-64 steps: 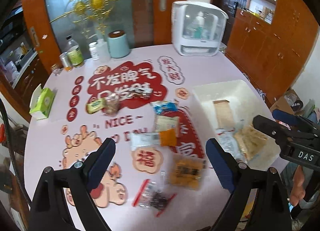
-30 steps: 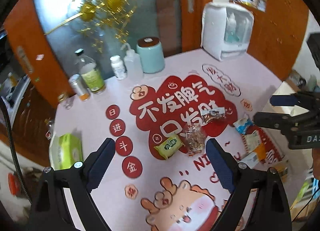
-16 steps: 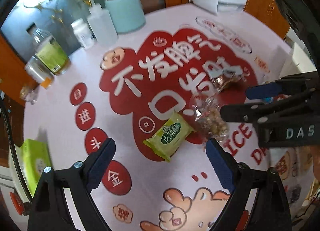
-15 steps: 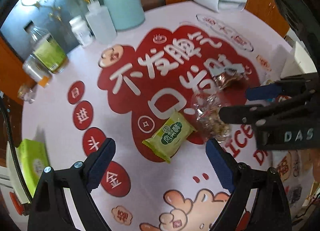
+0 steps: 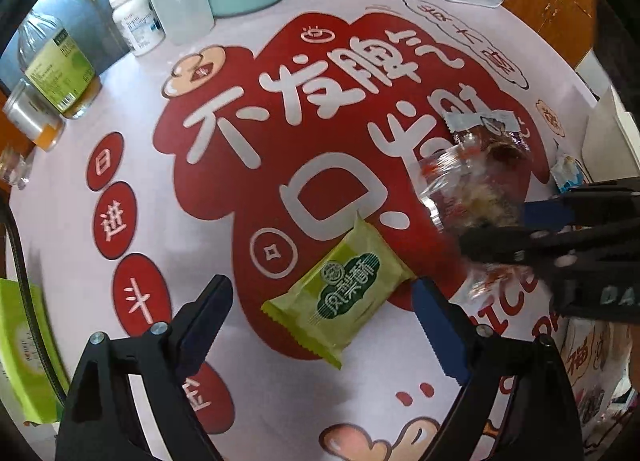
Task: Organize snacks
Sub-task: 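Grasp the green cake packet with the left gripper while the right grasps the nut bag, then carry the green packet and nut bag into the tray and release them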
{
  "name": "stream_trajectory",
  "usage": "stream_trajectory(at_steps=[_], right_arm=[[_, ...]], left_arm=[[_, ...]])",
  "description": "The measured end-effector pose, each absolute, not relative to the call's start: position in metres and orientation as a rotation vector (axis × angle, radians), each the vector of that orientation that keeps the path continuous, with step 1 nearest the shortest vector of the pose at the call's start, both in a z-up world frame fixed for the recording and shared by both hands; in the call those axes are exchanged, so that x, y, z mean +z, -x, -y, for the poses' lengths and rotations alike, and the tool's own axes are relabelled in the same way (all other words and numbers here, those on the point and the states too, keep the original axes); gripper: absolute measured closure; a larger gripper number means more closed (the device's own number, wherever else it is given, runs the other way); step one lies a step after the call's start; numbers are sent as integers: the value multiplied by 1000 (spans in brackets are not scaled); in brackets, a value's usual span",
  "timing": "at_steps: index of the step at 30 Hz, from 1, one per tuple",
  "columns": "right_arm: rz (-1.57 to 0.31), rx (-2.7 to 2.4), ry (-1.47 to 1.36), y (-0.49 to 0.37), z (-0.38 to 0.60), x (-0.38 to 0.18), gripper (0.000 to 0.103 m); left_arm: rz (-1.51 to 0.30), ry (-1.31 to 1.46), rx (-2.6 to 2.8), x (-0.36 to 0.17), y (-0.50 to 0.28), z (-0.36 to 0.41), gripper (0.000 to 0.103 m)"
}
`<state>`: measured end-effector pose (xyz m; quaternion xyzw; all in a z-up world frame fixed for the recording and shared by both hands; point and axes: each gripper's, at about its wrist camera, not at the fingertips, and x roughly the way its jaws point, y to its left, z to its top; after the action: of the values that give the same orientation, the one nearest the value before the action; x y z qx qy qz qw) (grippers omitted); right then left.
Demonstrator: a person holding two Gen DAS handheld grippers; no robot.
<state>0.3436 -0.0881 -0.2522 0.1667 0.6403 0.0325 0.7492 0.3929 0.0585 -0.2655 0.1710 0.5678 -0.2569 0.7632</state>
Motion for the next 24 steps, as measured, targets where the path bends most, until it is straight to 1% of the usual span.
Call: stream_trajectory(at_steps=[1,2,4,6,7,8,14,20,24], right_arm=[[-1402,65,-373,-343,93,-251,66],[-1403,62,-383,-342,95,-251,66],[-1404,53,-420,-338,105,-253,66],[-1401,48,-434,-335,109,-253,67],[-1399,46,-436,-334,109,-253,67],[-1397,44,-433,-332,109,-252,67],[-1410,57,-404,-317,104,-249,68],[-1379,123,-411,-280,102,-220,68],[-1313,160,-420,-247,109,-187,68]], left_arm=[[-1243,-371,-565,-268,-393,-57,18],[-1252,-378,-566,-271,-393,-56,23],[-1229,-406,-563,-271,-390,-53,30],[-1223,-407,-571,-269,-387,-53,46],[-1225,-410,-569,-268,-386,-52,50],[-1223,-407,-568,-267,-384,-52,65],[-1242,-377,-500,-255,-365,-54,67],[-1221,-274,-482,-211,-310,-65,67],[-1186,-185,-496,-174,-269,-66,67]])
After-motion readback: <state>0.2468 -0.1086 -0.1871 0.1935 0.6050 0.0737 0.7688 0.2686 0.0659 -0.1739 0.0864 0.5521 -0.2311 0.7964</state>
